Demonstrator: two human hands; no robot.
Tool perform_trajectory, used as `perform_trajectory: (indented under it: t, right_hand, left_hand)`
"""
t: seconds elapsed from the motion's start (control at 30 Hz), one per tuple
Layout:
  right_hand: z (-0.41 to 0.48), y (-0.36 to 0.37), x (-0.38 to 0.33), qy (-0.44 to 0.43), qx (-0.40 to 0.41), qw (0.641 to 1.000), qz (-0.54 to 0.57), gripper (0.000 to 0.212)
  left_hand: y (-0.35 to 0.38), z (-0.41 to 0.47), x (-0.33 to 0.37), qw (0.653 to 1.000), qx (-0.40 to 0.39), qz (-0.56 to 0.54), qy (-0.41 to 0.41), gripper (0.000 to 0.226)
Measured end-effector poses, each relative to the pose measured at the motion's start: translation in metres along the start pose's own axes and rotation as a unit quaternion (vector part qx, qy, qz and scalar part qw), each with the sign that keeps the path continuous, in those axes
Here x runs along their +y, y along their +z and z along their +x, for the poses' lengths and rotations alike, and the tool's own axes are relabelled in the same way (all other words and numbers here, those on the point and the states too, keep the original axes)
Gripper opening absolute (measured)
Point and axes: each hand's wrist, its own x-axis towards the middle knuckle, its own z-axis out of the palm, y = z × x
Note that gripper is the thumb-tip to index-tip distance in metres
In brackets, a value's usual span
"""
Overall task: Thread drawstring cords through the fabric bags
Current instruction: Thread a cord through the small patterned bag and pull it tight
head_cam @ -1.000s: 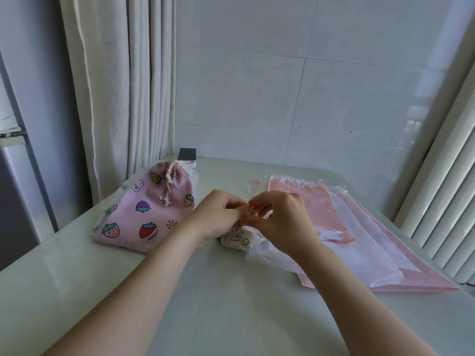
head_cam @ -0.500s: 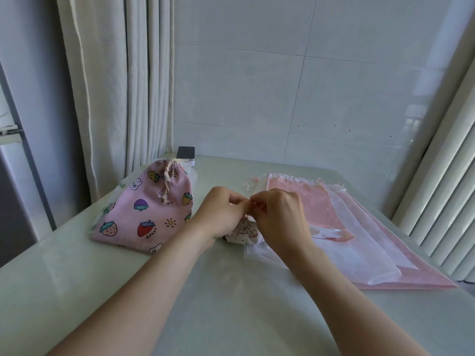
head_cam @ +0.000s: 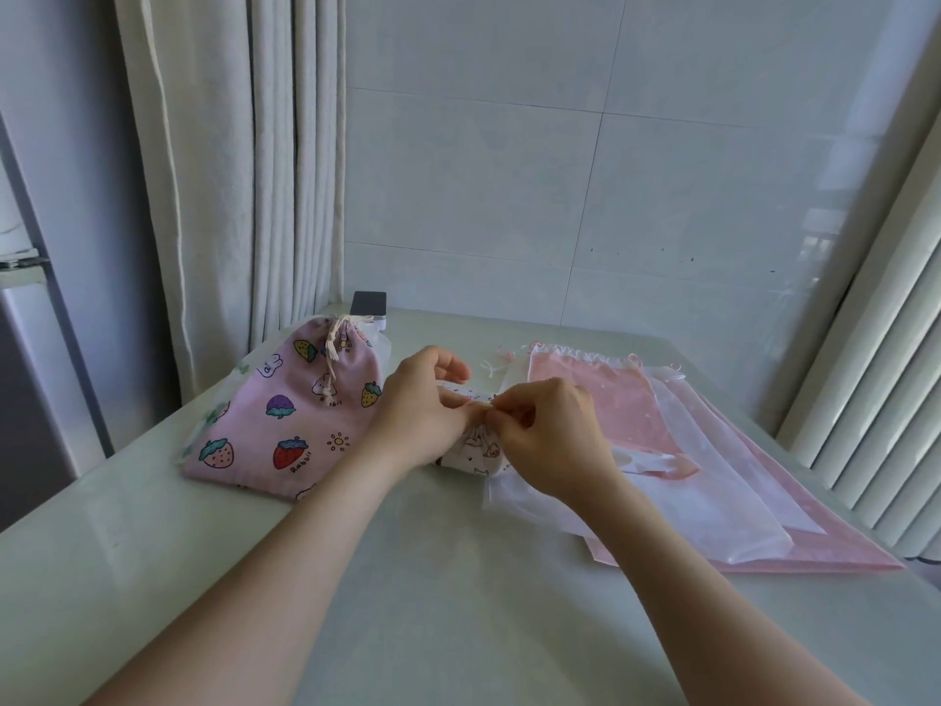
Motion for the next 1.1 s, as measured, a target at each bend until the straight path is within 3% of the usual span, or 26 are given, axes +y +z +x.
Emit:
perform_trajectory:
  t: [0.07,0.13,0.27,0.47,0.6,0.83,0.97,1.1]
  right_hand:
    - [0.000,-0.002,0.001,0.062,-0.018,0.994,0.084,0.018]
    - [0.000,-0.006,0.002,0.110,-0.034,0.980,0.160,0.015]
    - [-0.001,-0.012,0.001,0.205,-0.083,0.923,0.316,0.010]
    - [0.001,-0.009,0.006,0.278,-0.097,0.877,0.380,0.013]
    - [0.003,-0.009,0.010,0.281,-0.090,0.868,0.399,0.014]
    - [0.003,-0.010,0.012,0.270,-0.078,0.876,0.391,0.013]
    - [0.003,-0.010,0.013,0.252,-0.072,0.887,0.380,0.015]
    - [0.004,-0.010,0.013,0.234,-0.068,0.892,0.381,0.013]
  left_hand:
    - [0.001,0.002,-0.004,1.000,0.003,0.004,0.025,0.024]
    - [0.003,0.002,-0.005,0.999,0.002,-0.007,0.048,0.028]
    - [0.001,0.003,-0.006,0.998,-0.006,-0.021,0.065,0.031]
    - [0.002,-0.002,0.001,0.996,-0.005,0.032,0.087,0.011]
    - [0.001,-0.009,0.009,0.988,-0.002,0.080,0.131,0.018]
    - [0.002,-0.005,0.003,0.978,0.019,0.088,0.187,0.009]
    - [0.002,-0.003,0.000,0.981,0.013,0.098,0.167,0.010]
    - [0.004,-0.007,0.006,0.986,-0.047,0.114,0.112,0.017]
